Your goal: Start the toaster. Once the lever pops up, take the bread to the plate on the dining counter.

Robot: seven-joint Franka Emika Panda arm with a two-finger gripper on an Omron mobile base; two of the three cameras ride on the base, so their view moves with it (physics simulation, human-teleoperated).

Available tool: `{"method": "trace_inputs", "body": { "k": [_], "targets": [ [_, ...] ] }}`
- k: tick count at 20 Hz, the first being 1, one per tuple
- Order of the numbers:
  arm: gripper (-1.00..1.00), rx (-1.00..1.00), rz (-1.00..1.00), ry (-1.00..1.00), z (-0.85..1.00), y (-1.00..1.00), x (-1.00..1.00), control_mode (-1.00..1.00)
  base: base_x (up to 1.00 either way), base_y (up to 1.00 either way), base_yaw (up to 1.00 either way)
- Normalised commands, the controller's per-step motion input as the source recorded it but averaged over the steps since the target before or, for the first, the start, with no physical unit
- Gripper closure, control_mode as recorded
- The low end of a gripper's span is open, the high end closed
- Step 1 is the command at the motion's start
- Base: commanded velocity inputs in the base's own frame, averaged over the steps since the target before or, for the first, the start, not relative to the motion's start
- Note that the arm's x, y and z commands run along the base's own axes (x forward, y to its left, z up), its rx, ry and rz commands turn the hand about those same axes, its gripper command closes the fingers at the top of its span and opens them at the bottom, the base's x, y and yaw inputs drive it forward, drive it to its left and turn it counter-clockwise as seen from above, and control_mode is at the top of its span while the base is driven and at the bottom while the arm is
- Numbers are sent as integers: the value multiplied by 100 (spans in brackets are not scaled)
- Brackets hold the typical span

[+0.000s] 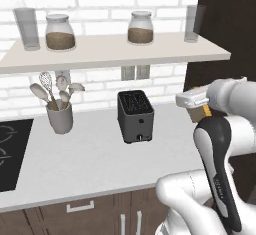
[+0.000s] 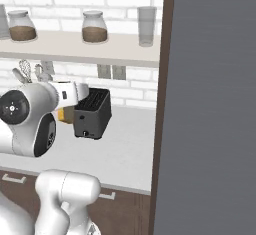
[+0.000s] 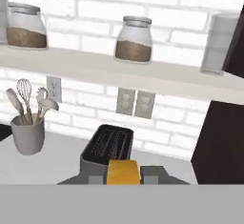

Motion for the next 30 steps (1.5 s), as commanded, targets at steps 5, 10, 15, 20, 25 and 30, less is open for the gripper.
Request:
{"method": "trace_inputs", "body": {
  "k": [5, 10, 15, 20, 25, 30],
  "targets": [
    [100, -17, -2, 50, 0, 0, 5, -100, 0, 0, 0],
    [100, -19, 0, 53, 0, 0, 5, -100, 0, 0, 0],
    [100, -1, 0, -5, -23, -9, -2, -100, 0, 0, 0],
    [100, 5, 2, -9, -46, -12, 0, -100, 0, 0, 0],
    [100, 1, 0, 0, -32, 0, 4, -100, 0, 0, 0],
    [100, 0, 0, 0, -25, 0, -1, 100, -7, 0, 0]
  ]
}}
